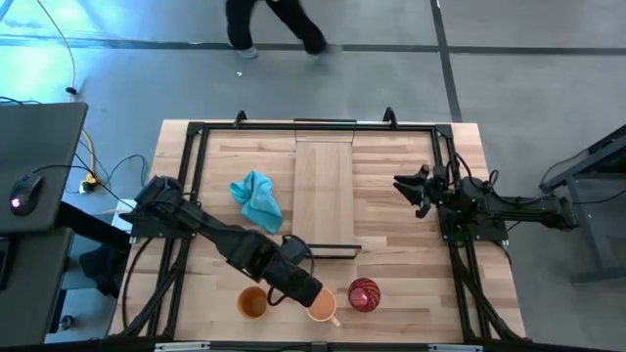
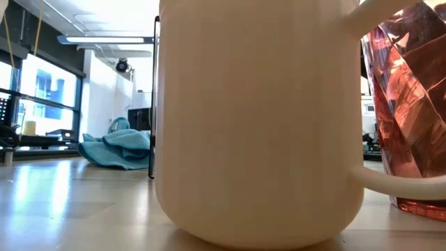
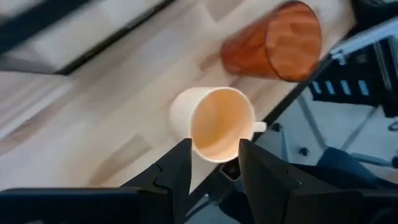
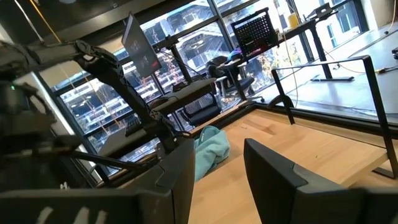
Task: Stack small to large cups/mugs on shelf
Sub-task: Put the light orange mug on the shelf
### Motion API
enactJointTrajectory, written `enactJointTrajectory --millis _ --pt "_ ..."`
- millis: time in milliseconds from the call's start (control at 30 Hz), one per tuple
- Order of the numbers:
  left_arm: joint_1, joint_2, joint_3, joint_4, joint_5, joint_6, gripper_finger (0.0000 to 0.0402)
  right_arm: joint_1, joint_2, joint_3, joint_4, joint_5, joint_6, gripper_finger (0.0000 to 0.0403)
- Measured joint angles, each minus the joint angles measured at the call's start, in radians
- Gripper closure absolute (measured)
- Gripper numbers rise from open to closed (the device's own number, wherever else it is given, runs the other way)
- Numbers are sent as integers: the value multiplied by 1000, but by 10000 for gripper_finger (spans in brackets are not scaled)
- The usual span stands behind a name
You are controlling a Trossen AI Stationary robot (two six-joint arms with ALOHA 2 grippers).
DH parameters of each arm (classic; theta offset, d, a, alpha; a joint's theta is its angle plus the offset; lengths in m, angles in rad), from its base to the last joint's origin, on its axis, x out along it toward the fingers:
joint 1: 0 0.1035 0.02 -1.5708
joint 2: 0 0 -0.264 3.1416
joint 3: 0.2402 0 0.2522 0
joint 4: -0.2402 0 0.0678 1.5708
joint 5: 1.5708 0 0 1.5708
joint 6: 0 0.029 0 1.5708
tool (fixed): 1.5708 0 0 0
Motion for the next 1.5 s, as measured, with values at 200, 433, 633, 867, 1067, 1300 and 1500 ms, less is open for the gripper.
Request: enactJointTrajectory --millis 200,433,633,867,1067,1300,1500 --pt "-9 19 14 -49 120 -66 280 0 -1 0 -16 -16 1 272" --pt "-36 57 15 37 167 -120 280 0 -2 0 -31 -19 0 272" --pt "-40 86 16 47 171 -161 280 0 0 0 -36 -24 0 272" --pt "-40 113 12 34 135 -184 280 0 0 0 -39 -34 3 272" --pt "-37 142 14 61 111 -192 280 0 0 0 -39 -49 18 272" --pt "-20 167 13 113 90 -177 280 0 0 0 -39 -52 19 272" --pt "-11 181 13 123 78 -156 280 0 0 0 -39 -52 19 272"
